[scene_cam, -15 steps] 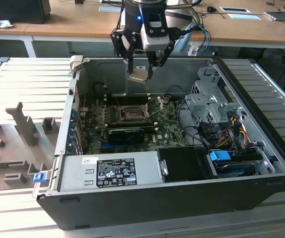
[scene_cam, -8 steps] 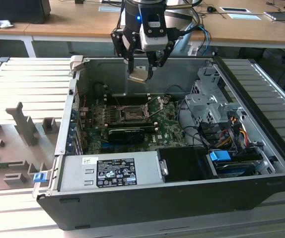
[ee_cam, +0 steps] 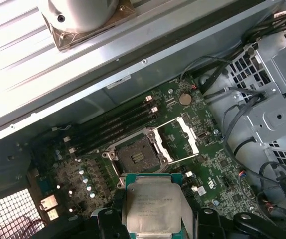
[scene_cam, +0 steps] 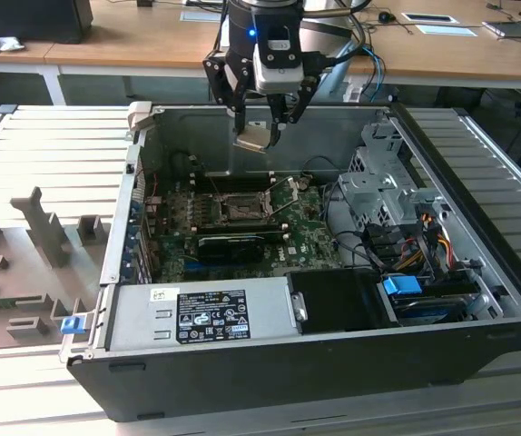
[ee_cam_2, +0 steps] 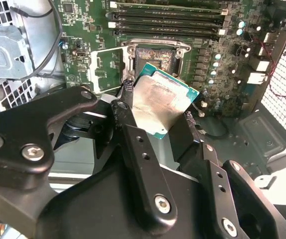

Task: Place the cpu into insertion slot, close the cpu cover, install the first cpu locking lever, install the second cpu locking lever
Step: 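Place the cpu into insertion slot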

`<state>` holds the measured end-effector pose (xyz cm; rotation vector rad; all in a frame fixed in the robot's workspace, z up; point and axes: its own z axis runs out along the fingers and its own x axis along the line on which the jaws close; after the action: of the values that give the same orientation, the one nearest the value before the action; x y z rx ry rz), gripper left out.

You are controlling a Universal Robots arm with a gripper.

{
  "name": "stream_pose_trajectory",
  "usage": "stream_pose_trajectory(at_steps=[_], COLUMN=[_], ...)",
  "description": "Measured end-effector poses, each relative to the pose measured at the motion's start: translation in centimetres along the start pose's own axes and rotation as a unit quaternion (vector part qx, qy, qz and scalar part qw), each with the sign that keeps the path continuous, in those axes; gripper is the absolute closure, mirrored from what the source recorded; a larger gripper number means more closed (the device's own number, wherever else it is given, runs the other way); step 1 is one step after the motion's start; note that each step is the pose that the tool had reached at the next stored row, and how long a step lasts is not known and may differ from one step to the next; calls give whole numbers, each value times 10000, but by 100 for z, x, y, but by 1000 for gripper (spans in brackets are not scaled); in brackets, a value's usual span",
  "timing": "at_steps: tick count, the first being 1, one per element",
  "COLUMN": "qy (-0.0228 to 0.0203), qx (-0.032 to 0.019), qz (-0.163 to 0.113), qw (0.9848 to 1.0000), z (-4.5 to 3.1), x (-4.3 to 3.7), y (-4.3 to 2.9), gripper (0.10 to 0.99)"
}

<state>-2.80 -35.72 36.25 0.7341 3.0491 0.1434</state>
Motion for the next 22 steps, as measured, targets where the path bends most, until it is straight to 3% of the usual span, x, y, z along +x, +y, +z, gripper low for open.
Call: stream_pose_trajectory(at_steps=[22], qy=[-54], qx=[-12], qz=[606], qw=[9981], z=[20], x=[0], y=[-2], gripper=[557])
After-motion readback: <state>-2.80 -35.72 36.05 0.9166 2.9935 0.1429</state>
